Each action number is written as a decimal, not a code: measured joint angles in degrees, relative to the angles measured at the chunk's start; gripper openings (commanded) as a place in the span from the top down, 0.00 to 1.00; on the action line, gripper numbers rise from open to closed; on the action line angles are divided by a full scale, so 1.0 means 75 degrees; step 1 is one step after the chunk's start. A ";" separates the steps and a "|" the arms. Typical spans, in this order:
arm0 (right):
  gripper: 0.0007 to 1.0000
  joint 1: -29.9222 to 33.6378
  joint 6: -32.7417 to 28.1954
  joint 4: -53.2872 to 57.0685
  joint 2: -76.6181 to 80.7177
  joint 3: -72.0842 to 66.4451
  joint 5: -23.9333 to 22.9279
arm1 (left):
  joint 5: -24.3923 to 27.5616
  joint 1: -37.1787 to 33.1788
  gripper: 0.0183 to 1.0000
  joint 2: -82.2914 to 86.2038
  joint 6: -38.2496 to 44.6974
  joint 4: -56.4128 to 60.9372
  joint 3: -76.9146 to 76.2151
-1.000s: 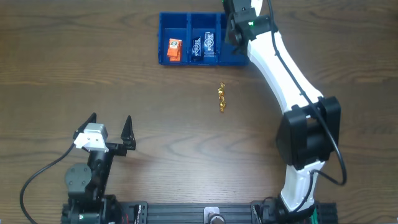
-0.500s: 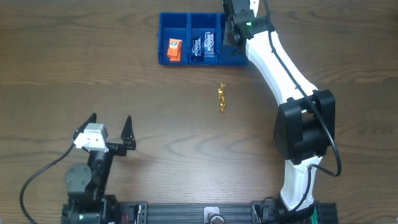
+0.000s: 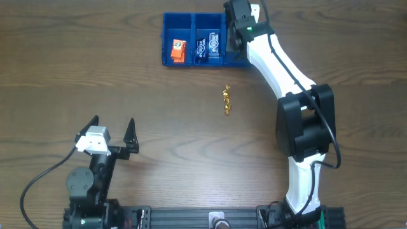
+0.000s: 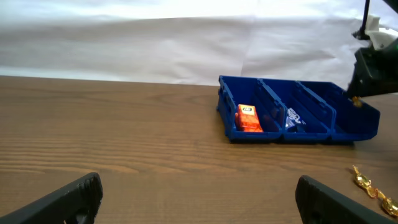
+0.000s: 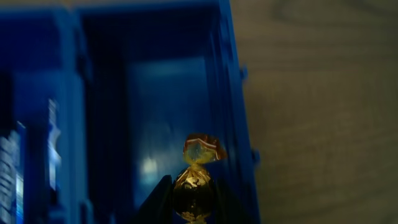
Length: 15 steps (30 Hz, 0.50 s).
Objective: Sort Candies Into Trays
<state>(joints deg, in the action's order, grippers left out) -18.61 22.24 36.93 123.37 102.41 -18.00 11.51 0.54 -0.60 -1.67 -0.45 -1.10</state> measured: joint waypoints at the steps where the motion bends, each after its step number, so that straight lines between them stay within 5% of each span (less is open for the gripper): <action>1: 0.90 0.0000 -0.0023 -0.0076 0.0000 0.0000 0.0003 | 0.0000 0.0000 0.00 0.0000 0.0000 0.0000 0.0000; 13: 0.89 0.0000 -0.0262 -0.1026 0.0000 -0.0003 -0.0184 | 0.0000 0.0000 0.00 0.0000 0.0000 0.0000 0.0000; 15: 0.82 0.0000 -0.0262 -0.1157 0.0000 -0.0003 -0.0204 | 0.0000 0.0000 0.00 0.0000 0.0000 0.0000 0.0000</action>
<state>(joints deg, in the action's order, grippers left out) -18.61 20.27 28.25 123.37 102.39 -19.53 11.51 0.54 -0.60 -1.67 -0.45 -1.10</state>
